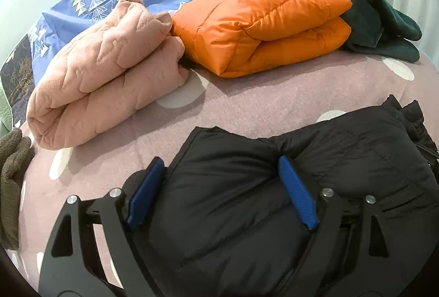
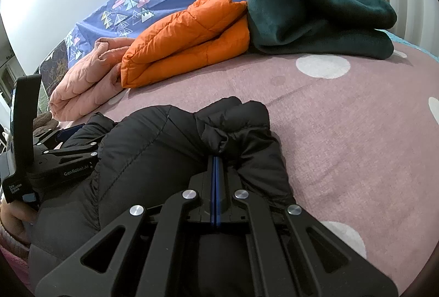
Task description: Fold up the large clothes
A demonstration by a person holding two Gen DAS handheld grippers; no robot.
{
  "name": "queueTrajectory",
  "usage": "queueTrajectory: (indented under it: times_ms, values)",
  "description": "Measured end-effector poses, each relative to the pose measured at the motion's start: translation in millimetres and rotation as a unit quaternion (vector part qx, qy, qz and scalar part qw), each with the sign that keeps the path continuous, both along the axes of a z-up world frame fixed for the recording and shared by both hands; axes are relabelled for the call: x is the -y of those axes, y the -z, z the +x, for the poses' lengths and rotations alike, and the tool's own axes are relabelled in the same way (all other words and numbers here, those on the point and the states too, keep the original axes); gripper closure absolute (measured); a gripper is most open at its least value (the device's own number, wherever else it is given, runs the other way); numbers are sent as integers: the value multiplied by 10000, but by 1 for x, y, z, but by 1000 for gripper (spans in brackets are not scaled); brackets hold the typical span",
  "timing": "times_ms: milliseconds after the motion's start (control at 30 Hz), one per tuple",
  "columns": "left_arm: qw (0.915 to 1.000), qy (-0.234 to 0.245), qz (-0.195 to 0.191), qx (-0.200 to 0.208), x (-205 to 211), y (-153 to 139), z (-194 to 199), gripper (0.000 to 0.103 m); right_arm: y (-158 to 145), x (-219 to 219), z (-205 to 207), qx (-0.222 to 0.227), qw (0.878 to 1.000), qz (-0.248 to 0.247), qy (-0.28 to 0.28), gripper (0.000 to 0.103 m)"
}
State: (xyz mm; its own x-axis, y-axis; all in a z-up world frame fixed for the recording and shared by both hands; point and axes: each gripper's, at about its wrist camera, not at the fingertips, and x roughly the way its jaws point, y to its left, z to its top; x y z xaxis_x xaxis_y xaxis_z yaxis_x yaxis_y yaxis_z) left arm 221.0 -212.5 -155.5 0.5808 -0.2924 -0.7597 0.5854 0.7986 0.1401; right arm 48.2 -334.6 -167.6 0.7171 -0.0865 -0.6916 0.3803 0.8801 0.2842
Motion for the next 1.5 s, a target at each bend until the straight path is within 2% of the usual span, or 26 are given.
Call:
queueTrajectory:
  times_ms: [300,367,467,533,633,700,733,800,1033,1067,1100,1133,1167,1200,1233,1300,1333,1367,1400,1500]
  values:
    - [9999,-31,83,139,-5,-1,-7,16,-5,-8,1,-82,9996,-280,-2,103]
    - [9998,-27,119,165,-3,-3,-9,16,-13,-14,-1,-133,9984,-556,-15,103]
    - [9998,-19,143,169,-4,-4,-10,16,-34,-30,-12,-169,9948,-1005,9,97]
    - [9998,-38,154,115,-3,-6,-9,16,-53,-43,-27,62,9948,-1010,-79,95]
    - [9997,-50,204,139,0,-7,-9,16,-78,-76,-54,645,9908,-985,-669,95]
    - [9997,-58,166,152,-1,-7,-9,16,-66,-90,-53,472,9898,-1047,-845,93]
    - [9998,-59,143,150,-2,-7,-9,16,-39,-93,-44,106,9904,-1034,-910,93]
    - [9999,-68,94,118,-3,-8,-7,16,-14,-95,-42,170,9881,-1299,-811,96]
    - [9999,-48,36,154,-6,-4,-7,16,-23,-98,-43,133,9856,-1414,-917,93]
    - [9999,-45,26,164,-6,-4,-7,16,-28,-97,-47,175,9855,-1387,-966,91]
    - [9998,-45,19,174,-7,-5,-8,16,-33,-97,-51,200,9858,-1333,-997,84]
    - [9998,-47,16,188,-7,-5,-8,16,-42,-92,-61,285,9875,-1178,-1011,72]
    - [9998,-50,9,199,-7,-5,-9,16,-50,-87,-71,428,9890,-1046,-954,57]
    - [9998,-52,0,199,-8,-5,-9,16,-59,-79,-84,608,9903,-997,-759,23]
    - [9998,-50,-7,195,-9,-5,-9,16,-64,-73,-93,687,9907,-1048,-534,13]
    - [9998,-48,-20,185,-9,-6,-9,16,-62,-56,-107,529,9926,-1064,-263,13]
    - [9998,-47,-25,180,-10,-6,-9,16,-56,-49,-111,417,9950,-879,-231,13]
    - [9998,-48,-25,183,-10,-6,-9,16,-47,-40,-114,297,9978,-557,-215,13]
    - [9998,-46,-25,186,-10,-6,-9,16,-33,-29,-118,176,9996,55,-219,13]
    - [9998,-39,-41,186,-10,-6,-8,16,1,-12,-127,43,9897,1411,-234,12]
